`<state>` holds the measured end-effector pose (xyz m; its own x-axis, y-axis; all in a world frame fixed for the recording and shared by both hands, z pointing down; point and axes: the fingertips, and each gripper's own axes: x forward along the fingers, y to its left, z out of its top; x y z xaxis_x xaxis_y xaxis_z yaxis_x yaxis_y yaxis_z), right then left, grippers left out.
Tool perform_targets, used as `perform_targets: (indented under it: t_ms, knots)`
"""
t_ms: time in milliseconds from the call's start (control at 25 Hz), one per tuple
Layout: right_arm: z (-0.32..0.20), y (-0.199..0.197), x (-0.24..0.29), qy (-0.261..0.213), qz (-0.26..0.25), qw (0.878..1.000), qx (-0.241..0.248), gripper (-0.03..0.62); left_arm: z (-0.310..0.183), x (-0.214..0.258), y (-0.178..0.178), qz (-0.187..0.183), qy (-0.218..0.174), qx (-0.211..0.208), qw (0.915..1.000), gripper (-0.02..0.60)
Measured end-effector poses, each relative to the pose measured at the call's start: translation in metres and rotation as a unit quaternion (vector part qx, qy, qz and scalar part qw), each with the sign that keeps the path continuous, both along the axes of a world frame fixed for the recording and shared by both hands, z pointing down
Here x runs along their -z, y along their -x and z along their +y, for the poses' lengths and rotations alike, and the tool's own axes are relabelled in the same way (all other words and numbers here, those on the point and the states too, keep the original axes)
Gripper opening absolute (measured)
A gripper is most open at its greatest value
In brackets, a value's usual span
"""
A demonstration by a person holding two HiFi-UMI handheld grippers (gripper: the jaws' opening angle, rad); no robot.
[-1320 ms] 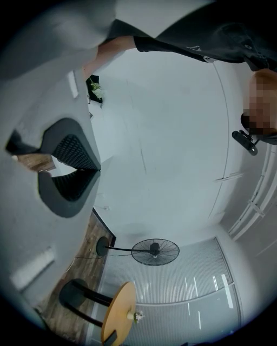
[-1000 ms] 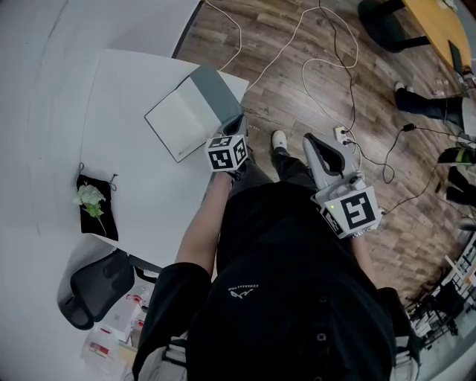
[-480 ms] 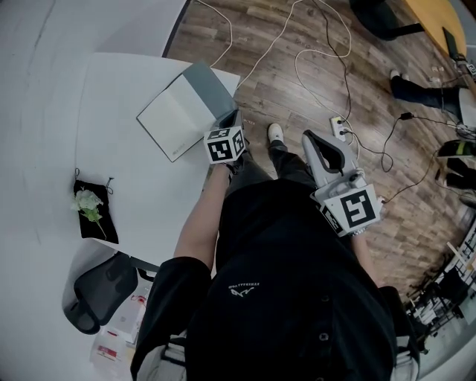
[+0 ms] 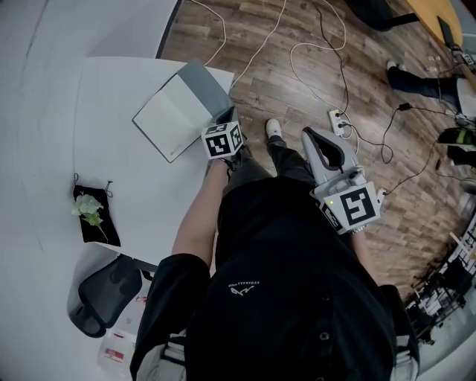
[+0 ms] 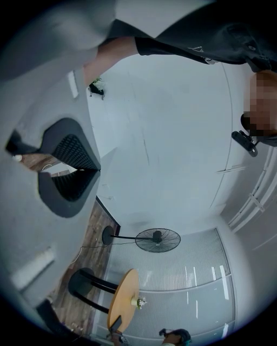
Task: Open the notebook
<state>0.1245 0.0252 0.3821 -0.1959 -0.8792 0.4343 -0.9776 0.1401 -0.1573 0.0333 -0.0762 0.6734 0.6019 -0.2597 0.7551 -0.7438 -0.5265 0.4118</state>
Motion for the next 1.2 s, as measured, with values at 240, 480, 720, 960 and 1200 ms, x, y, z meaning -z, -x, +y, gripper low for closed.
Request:
perform_targets:
  t_ms: [240, 480, 720, 960, 1200]
  knots:
    - [0.0, -0.001, 0.0, 0.006, 0.0, 1.0, -0.007, 0.005, 0.0, -0.004, 0.001, -0.014, 0.0, -0.002, 0.9999, 0.008]
    - [0.0, 0.0, -0.001, 0.004, 0.001, 1.0, -0.003, 0.005, 0.0, -0.006, 0.0, -0.02, -0.004, -0.002, 0.9998, 0.009]
    - [-0.001, -0.001, -0.002, 0.006, 0.0, 1.0, -0.002, 0.006, 0.005, -0.002, -0.005, -0.006, -0.012, -0.022, 0.9997, 0.009]
    - [-0.002, 0.002, -0.002, 0.003, -0.002, 1.0, 0.007, 0.006, 0.015, 0.007, -0.006, 0.025, -0.01, -0.023, 0.9994, 0.117]
    - [-0.004, 0.004, -0.004, 0.0, -0.01, 1.0, 0.023, 0.006, 0.012, 0.02, 0.005, 0.022, -0.034, -0.007, 0.9992, 0.008]
